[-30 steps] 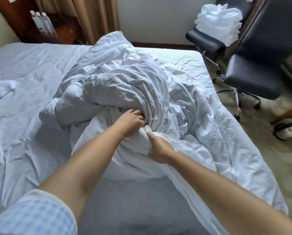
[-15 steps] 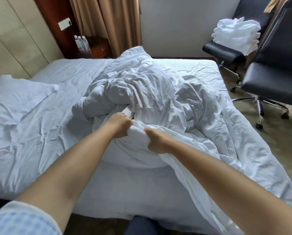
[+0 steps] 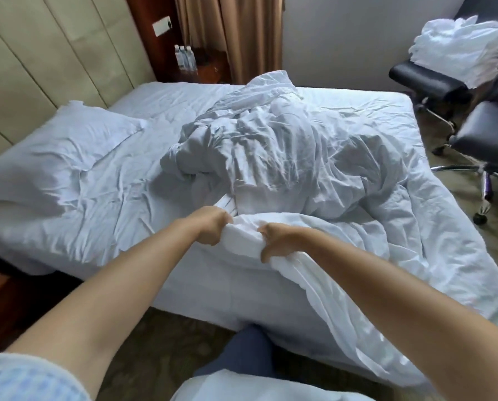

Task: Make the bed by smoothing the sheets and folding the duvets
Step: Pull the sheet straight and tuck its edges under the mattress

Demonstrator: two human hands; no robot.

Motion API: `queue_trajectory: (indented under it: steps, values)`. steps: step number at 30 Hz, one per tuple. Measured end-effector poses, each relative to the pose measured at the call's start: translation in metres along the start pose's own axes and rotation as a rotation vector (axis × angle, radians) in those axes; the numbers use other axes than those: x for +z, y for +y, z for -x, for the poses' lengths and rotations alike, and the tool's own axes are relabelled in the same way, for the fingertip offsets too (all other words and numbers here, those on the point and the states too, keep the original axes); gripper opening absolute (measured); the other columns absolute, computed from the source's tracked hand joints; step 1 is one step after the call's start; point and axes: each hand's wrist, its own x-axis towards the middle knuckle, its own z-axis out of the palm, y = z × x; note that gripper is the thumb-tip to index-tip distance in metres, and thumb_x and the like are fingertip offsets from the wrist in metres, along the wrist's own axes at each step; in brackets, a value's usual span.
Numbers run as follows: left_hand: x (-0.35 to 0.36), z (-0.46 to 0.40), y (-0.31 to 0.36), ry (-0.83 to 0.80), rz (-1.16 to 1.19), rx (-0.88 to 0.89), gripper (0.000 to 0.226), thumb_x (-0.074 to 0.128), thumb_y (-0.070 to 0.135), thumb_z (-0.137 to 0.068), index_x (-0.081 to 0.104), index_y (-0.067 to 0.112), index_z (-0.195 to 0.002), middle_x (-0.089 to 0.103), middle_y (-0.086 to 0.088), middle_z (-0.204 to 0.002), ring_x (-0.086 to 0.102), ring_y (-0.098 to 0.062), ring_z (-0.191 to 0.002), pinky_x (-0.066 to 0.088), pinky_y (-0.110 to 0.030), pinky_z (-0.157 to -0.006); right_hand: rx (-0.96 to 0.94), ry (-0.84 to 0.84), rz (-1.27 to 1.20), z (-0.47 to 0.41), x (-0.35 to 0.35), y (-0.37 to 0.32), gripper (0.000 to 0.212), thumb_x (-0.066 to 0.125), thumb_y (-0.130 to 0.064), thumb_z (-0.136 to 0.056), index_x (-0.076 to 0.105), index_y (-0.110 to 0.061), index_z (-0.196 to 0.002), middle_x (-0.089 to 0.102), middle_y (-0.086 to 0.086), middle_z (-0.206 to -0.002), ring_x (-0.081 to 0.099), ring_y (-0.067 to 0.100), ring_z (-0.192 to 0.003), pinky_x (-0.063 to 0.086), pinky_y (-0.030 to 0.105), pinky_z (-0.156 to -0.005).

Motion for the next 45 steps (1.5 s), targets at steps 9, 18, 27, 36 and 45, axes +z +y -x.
queue_trajectory:
  steps: [9, 18, 27, 36, 45]
  values:
    - [-0.015, -0.067, -0.04, 0.344, 0.932, -0.213, 0.034, 0.041, -0.019, -0.074, 0.062, 0.008, -0.072, 0.06, -0.011, -0.077, 0.057, -0.022, -0.065, 0.053, -0.026, -0.051, 0.228, 0.379, -0.322, -0.062, -0.04, 0.014, 0.088, 0.063, -0.054, -0.083, 0.021, -0.017, -0.15, 0.025, 0.018, -0.148, 0.042, 0.034, -0.13, 0.036, 0.039, -0.108]
    - [-0.043, -0.138, -0.078, -0.085, 0.986, -0.054, 0.024, 0.059, 0.005, -0.083, 0.061, 0.019, -0.102, 0.059, -0.01, -0.089, 0.052, -0.019, -0.069, 0.04, -0.026, -0.06, 0.412, 0.422, -0.339, -0.151, -0.057, -0.017, 0.109, 0.064, -0.053, -0.081, -0.015, -0.026, -0.151, 0.009, 0.026, -0.153, 0.041, 0.042, -0.129, 0.038, 0.041, -0.103]
    - [-0.069, -0.204, -0.082, -0.162, 0.83, 0.12, 0.078, 0.084, 0.019, -0.063, 0.042, 0.02, -0.128, 0.056, 0.004, -0.099, 0.06, -0.014, -0.09, 0.052, -0.028, -0.071, 0.383, 0.632, -0.019, -0.19, -0.105, 0.013, 0.063, 0.05, -0.02, -0.089, 0.021, -0.02, -0.146, 0.061, 0.012, -0.113, 0.06, 0.035, -0.101, 0.038, 0.036, -0.072]
    - [-0.094, -0.221, -0.09, 0.242, 0.338, -0.246, 0.016, 0.052, 0.005, -0.081, 0.058, 0.011, -0.095, 0.062, -0.014, -0.114, 0.058, -0.035, -0.109, 0.048, -0.037, -0.082, 0.363, 0.819, 0.353, -0.198, -0.165, 0.039, 0.039, 0.043, -0.006, -0.086, 0.042, -0.01, -0.125, 0.069, 0.013, -0.106, 0.067, 0.029, -0.095, 0.032, 0.037, -0.092]
    - [-0.136, -0.19, -0.161, 0.326, 0.375, -0.498, 0.006, 0.063, 0.012, -0.081, 0.063, 0.013, -0.075, 0.066, -0.017, -0.103, 0.062, -0.034, -0.1, 0.05, -0.036, -0.082, 0.664, 0.934, 0.292, -0.156, -0.254, 0.106, 0.035, 0.035, -0.002, -0.09, 0.035, -0.008, -0.125, 0.069, 0.015, -0.105, 0.066, 0.03, -0.093, 0.033, 0.037, -0.093]
